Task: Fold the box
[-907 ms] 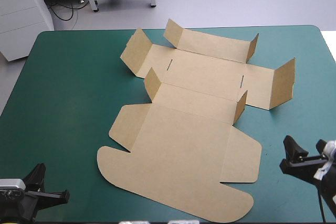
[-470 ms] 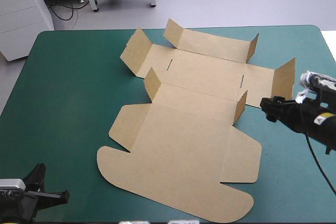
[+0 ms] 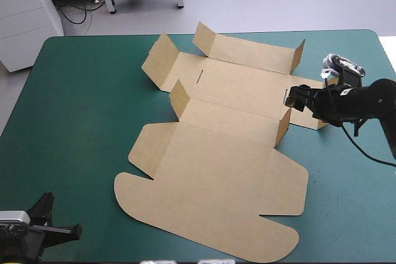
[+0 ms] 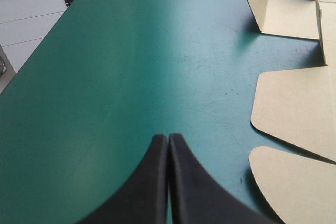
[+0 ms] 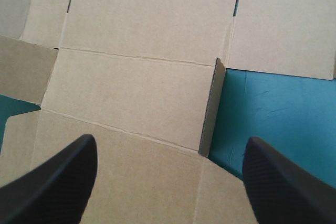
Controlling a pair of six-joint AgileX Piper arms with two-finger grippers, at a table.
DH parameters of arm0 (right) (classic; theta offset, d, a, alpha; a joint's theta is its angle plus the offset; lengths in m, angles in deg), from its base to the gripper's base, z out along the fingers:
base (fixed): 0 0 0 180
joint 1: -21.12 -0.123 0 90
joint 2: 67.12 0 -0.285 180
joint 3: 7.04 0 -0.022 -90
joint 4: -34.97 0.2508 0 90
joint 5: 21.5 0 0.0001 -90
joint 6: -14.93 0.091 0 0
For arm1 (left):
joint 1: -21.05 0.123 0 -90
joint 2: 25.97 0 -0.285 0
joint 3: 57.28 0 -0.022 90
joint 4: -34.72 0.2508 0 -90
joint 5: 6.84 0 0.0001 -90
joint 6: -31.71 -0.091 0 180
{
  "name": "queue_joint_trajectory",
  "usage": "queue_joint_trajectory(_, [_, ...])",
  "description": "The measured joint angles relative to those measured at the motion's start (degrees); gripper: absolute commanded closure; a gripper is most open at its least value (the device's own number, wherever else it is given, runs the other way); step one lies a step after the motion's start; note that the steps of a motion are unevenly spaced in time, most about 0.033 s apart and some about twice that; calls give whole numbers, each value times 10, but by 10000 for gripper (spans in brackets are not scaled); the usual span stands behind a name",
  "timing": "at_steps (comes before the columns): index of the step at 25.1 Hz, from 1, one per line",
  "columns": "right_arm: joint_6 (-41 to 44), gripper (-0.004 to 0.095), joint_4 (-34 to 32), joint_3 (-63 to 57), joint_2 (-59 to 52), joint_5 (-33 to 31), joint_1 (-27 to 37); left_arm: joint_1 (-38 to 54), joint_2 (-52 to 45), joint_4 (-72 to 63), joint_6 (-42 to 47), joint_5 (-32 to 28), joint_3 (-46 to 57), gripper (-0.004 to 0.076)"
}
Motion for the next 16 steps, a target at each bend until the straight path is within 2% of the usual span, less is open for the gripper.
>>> queue_joint_trajectory(6, [0, 197, 3, 34, 94, -8, -1, 0, 0, 0, 0, 0, 0, 756])
queue_joint_trajectory(11, [3, 197, -6, 89, 171, -15, -30, 0, 0, 0, 0, 0, 0, 756])
queue_joint_trajectory(16, [42, 197, -70, 119, 235, -41, -57, 0, 0, 0, 0, 0, 0, 756])
